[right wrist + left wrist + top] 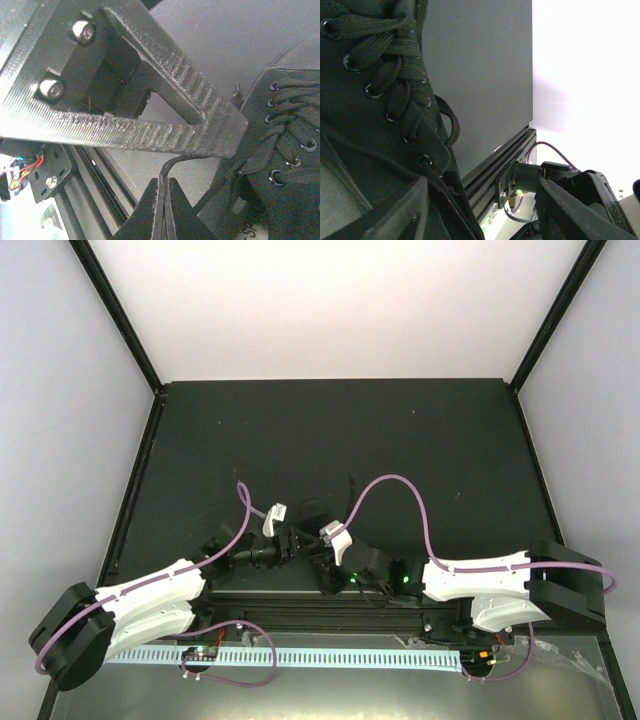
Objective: Tie the shoes
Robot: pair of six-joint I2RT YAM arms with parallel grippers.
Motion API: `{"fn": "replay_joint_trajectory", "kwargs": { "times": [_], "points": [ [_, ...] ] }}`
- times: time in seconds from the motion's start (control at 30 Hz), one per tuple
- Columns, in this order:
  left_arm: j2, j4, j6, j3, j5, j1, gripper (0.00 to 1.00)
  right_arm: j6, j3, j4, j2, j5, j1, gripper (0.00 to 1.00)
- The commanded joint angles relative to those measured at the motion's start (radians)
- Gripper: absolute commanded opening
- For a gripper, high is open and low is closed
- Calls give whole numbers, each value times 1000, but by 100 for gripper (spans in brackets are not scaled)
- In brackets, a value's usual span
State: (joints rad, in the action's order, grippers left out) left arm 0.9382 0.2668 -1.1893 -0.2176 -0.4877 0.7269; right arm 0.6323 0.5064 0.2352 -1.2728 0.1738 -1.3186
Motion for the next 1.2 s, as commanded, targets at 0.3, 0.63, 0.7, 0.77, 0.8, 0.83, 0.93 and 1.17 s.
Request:
{"fn": "replay_joint_trajectory", "kwargs": {
  "times": [0.3, 0.63, 0.7, 0.77, 0.8, 0.83, 0.93, 1.17],
  "points": [
    [-15, 18, -6, -22, 23, 8, 40, -8, 16, 49, -25, 22, -30, 2],
    [-13, -20, 16, 7, 1, 9, 36, -12, 12, 41, -14, 37, -31, 2],
    [-13, -49, 31, 9, -2, 9, 39, -14, 12, 39, -14, 42, -31, 2],
    [-22, -85, 45, 9, 10, 9, 46, -13, 12, 33, -12, 54, -30, 2],
    [-30, -99, 47, 9, 16, 9, 49, -13, 11, 31, -11, 59, -31, 2],
    [-41, -106, 50, 11, 18, 9, 51, -12, 9, 30, -10, 62, -31, 2],
    [-64, -115, 46, 14, 17, 9, 63, -16, 6, 34, -7, 72, -31, 2],
    [-54, -49, 2, 27, -31, 12, 74, -34, 14, 52, -11, 74, -30, 2]
  ]
}}
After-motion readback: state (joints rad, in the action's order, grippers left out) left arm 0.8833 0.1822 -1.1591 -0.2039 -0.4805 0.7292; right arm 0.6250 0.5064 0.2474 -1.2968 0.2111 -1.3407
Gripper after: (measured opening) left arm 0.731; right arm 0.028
